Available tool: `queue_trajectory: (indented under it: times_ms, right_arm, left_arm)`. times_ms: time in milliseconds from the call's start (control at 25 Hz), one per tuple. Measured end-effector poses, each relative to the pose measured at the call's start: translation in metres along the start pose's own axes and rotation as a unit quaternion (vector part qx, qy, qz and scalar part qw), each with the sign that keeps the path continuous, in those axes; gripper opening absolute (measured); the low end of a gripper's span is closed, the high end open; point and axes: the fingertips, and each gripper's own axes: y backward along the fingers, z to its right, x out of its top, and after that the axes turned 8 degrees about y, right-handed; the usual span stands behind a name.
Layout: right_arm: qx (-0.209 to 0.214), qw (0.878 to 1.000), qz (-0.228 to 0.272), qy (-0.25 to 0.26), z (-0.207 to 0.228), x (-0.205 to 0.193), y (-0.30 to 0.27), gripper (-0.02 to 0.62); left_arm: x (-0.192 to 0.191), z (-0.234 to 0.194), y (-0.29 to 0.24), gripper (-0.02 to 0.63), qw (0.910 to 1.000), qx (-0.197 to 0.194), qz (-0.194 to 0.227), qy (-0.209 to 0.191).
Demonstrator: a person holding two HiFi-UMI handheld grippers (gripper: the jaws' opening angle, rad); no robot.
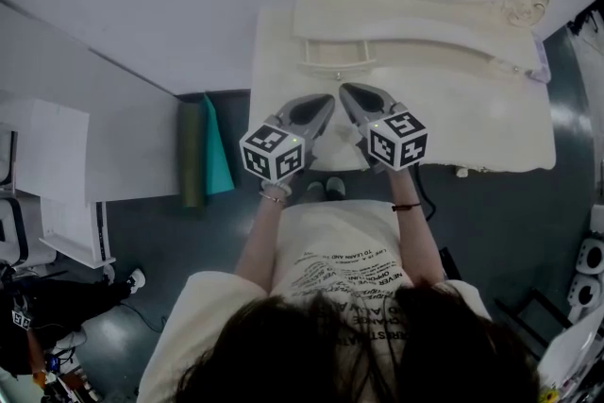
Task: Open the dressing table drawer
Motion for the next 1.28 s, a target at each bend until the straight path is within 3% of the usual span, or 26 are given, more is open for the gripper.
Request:
queue_trajectory:
  times_ms: [480, 1280]
  right_arm:
    - [0.017, 0.999, 0.038, 0.018, -0.008, 0.019, 0.005, 0.003]
    - [0.027, 0.998, 0.05, 0.027, -0.01, 0.026, -0.001, 0.003]
  left_arm:
    - [0.013, 0.006, 0.007, -0.002, 0.9998, -0.009, 0.016, -0.011]
    - [0.017, 0.001, 0.009, -0.002, 0.9996, -0.005, 0.023, -0.017]
